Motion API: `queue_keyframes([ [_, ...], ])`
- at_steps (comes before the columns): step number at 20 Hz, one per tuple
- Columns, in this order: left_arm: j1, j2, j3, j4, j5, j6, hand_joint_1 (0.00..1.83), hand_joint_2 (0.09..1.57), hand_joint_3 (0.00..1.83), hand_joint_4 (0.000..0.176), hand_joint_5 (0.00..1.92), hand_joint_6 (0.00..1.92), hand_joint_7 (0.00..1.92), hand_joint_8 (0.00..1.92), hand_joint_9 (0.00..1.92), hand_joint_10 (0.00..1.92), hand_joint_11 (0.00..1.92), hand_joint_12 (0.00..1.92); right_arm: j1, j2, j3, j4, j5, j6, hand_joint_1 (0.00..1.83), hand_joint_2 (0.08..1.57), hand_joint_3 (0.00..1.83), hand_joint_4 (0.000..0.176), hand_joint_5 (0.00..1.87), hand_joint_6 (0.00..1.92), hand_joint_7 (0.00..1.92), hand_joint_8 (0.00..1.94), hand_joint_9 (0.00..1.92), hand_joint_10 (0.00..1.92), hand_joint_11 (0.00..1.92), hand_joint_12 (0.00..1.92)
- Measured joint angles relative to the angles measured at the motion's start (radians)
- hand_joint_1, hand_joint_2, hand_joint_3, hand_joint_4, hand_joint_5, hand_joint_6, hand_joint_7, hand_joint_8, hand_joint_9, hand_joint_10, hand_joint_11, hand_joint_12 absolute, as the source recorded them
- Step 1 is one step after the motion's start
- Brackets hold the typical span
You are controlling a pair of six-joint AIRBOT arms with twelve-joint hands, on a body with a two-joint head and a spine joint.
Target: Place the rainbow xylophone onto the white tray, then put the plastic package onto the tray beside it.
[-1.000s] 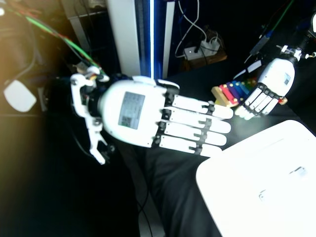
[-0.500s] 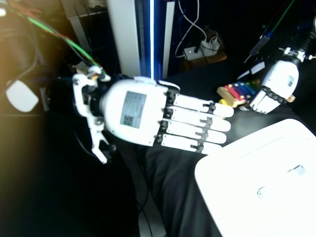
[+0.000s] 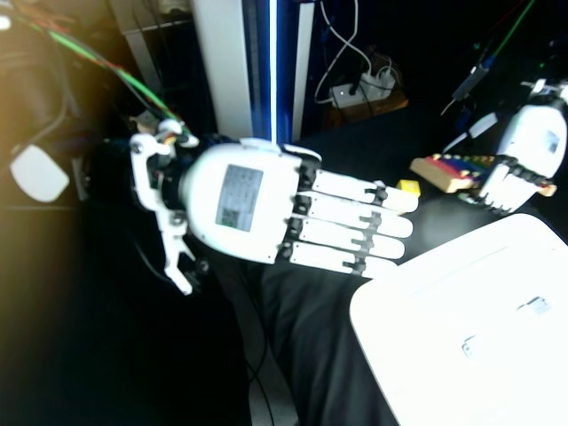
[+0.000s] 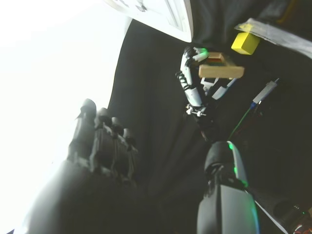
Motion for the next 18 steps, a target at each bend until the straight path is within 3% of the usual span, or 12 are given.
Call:
queue_keyframes([
  [1,-0.014,0.0,0.005,0.0,-0.003,0.0,1.32,1.1,0.03,0.077,0.09,1.92,0.25,1.92,0.43,1.92,0.58,1.92,0.0,0.0,0.0,0.0,-0.001,0.0,0.84,0.99,0.0,0.0,0.11,0.0,0.14,0.01,0.16,0.02,0.11,0.07],
  [2,-0.035,0.001,0.011,0.007,-0.007,0.001,1.29,1.17,0.16,0.036,0.12,1.92,0.56,1.68,0.55,1.92,0.68,1.92,0.0,0.0,0.0,0.0,0.0,0.0,0.83,0.99,0.0,0.0,0.11,0.0,0.15,0.01,0.16,0.01,0.12,0.07],
  [3,-0.052,0.001,0.013,0.018,-0.005,0.001,1.29,1.17,0.16,0.036,0.12,1.92,0.56,1.68,0.55,1.92,0.68,1.92,0.0,0.0,0.001,0.0,-0.001,0.0,0.83,0.99,0.0,0.0,0.11,0.0,0.15,0.01,0.16,0.01,0.12,0.07],
  [4,-0.076,0.002,0.016,0.025,0.0,0.0,1.3,1.14,0.25,0.047,0.15,1.92,0.64,1.61,0.65,1.92,0.75,1.92,0.0,0.0,0.001,0.0,-0.003,0.0,0.83,0.99,0.0,0.0,0.11,0.0,0.15,0.01,0.16,0.01,0.12,0.08],
  [6,-0.117,0.002,0.017,0.058,0.003,0.0,1.3,1.1,0.38,0.059,0.16,1.92,0.65,1.63,0.64,1.92,0.66,1.92,0.0,-0.001,0.001,0.0,-0.001,0.0,0.83,0.98,0.0,0.0,0.11,0.0,0.16,0.01,0.16,0.01,0.12,0.08],
  [7,-0.14,0.001,0.017,0.076,0.007,-0.001,1.31,1.01,0.53,0.033,0.2,1.92,0.7,1.61,0.69,1.92,0.73,1.92,0.0,-0.002,0.001,0.0,-0.002,0.0,0.84,0.97,0.0,0.0,0.11,0.0,0.15,0.01,0.16,0.01,0.11,0.07],
  [8,-0.161,0.002,0.018,0.097,0.01,-0.008,1.32,0.94,0.37,0.008,0.21,1.92,0.57,1.86,0.71,1.92,0.77,1.92,0.0,-0.002,0.001,0.0,-0.001,0.0,0.84,0.97,0.0,0.0,0.11,0.0,0.15,0.01,0.16,0.01,0.11,0.08],
  [9,-0.182,0.001,0.023,0.126,0.009,-0.016,1.35,0.95,0.35,0.0,0.28,1.92,0.57,1.88,0.71,1.92,0.77,1.92,0.0,-0.002,0.001,0.0,-0.002,0.0,0.83,0.95,0.0,0.0,0.11,0.0,0.16,0.01,0.17,0.01,0.11,0.08],
  [10,-0.203,0.001,0.024,0.139,0.016,-0.023,1.35,0.95,0.35,0.0,0.28,1.92,0.57,1.88,0.71,1.92,0.77,1.92,0.0,-0.003,0.003,-0.001,0.0,0.0,0.83,0.95,0.0,0.0,0.11,0.0,0.16,0.01,0.17,0.01,0.11,0.08],
  [12,-0.254,0.001,0.029,0.177,0.037,-0.022,1.45,0.9,0.3,0.0,0.35,1.92,0.79,1.92,1.01,1.92,1.11,1.92,0.0,-0.004,0.004,0.0,-0.001,0.0,0.85,0.92,0.0,0.0,0.11,0.0,0.18,0.01,0.18,0.01,0.12,0.09],
  [16,-0.289,-0.011,0.047,0.204,0.073,-0.023,1.41,0.93,0.26,0.0,0.3,1.92,0.83,1.92,1.09,1.92,1.21,1.92,0.0,-0.011,0.009,0.0,-0.001,0.0,0.89,0.92,0.0,0.0,0.11,0.0,0.17,0.0,0.17,0.0,0.1,0.09],
  [18,-0.301,-0.011,0.048,0.21,0.08,-0.023,1.4,0.94,0.25,0.0,0.29,1.92,0.79,1.92,1.05,1.92,1.16,1.92,0.0,-0.011,0.009,-0.002,-0.002,0.0,0.89,0.92,0.0,0.0,0.12,0.0,0.18,0.01,0.18,0.01,0.1,0.09],
])
